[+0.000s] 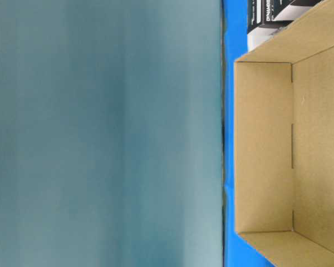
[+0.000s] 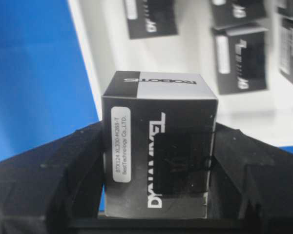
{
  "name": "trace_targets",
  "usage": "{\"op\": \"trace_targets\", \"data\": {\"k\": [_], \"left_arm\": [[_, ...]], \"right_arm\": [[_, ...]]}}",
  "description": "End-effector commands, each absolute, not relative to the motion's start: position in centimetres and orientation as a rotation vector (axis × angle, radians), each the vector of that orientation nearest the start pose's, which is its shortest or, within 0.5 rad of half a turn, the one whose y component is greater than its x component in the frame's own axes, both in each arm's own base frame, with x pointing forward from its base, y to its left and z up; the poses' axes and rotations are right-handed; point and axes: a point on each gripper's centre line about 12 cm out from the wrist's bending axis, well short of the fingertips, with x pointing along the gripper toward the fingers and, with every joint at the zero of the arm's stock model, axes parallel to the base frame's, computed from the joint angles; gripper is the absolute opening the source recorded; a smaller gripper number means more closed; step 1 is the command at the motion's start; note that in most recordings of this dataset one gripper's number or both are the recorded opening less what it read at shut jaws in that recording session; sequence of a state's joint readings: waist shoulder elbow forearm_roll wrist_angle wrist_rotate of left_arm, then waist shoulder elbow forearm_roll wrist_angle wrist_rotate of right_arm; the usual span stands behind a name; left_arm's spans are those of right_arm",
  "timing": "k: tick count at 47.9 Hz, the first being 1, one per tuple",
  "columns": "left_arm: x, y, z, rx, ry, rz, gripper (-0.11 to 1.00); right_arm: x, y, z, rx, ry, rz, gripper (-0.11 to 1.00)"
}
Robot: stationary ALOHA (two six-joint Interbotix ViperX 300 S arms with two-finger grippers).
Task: Pick the box from inside the cardboard box.
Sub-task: 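Lower the black box into the white tray beside the others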
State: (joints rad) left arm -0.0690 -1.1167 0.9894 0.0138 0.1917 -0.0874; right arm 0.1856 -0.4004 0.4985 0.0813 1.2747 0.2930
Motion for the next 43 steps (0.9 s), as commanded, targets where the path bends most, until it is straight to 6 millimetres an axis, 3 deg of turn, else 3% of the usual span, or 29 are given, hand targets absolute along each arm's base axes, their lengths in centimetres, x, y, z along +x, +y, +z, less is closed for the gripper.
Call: {"op": "trace_targets", "data": {"k": [1, 9, 20, 43], "left_arm": [[17.5, -1.2, 35.0, -0.072, 0.055, -0.067, -0.07], [17.5, -1.2, 35.0, -0.072, 0.056, -0.067, -0.07], [17.5, -1.2, 35.0, -0.072, 0.058, -0.067, -0.07], [17.7, -1.2, 34.8, -0.073, 0.064, -0.067, -0.07]], "right_arm": [[24.7, 6.1, 26.1, 0.180, 1.392, 0.017, 0.63], [23.7, 6.3, 22.2, 0.173, 1.384, 0.024, 0.63], [23.3, 6.3, 19.0, 0.177, 1.332, 0.031, 0.63], [23.2, 6.2, 14.4, 0.165, 1.282, 0.033, 0.63]]}}
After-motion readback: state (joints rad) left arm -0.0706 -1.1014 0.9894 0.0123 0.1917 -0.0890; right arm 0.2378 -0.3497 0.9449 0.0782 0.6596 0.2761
